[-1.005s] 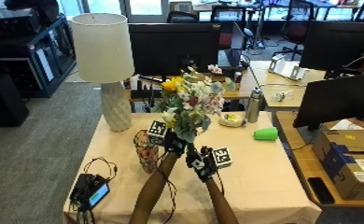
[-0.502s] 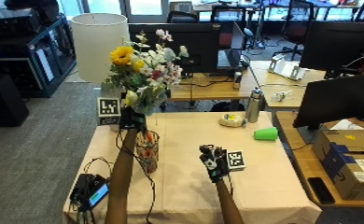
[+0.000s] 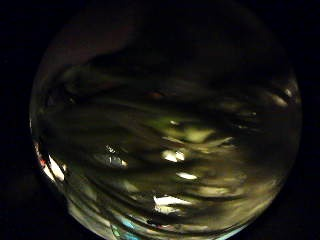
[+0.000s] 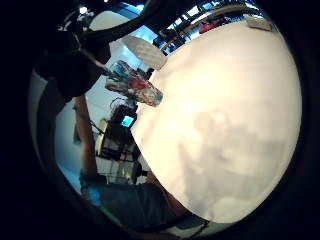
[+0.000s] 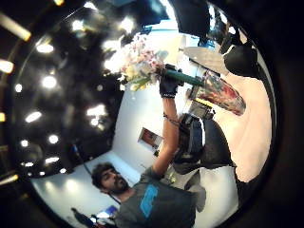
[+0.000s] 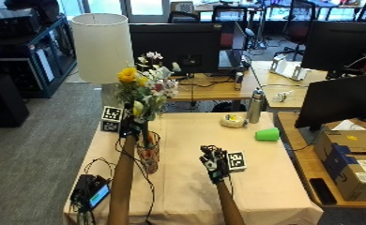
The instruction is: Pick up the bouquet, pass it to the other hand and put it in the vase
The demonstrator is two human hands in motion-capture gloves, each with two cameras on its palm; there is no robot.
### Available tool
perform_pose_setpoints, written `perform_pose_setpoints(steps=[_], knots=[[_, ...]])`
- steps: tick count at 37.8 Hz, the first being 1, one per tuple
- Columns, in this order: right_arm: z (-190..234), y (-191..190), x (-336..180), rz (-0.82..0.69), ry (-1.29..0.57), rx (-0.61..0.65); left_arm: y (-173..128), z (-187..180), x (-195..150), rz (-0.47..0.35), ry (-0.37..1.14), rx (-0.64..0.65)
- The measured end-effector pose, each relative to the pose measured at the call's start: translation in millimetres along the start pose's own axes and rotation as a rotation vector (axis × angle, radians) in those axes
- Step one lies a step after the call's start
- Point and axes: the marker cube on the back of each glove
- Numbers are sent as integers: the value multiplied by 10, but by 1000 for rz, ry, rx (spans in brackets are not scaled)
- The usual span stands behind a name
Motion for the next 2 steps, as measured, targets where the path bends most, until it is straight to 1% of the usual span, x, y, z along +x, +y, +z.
perform_pose_setpoints(steps=[1, 2], knots=[[-9, 3, -7, -4, 3, 1, 29, -3, -24, -51, -13, -26], [-17, 7, -15, -4, 8, 1, 52, -6, -38, -75, -27, -48]])
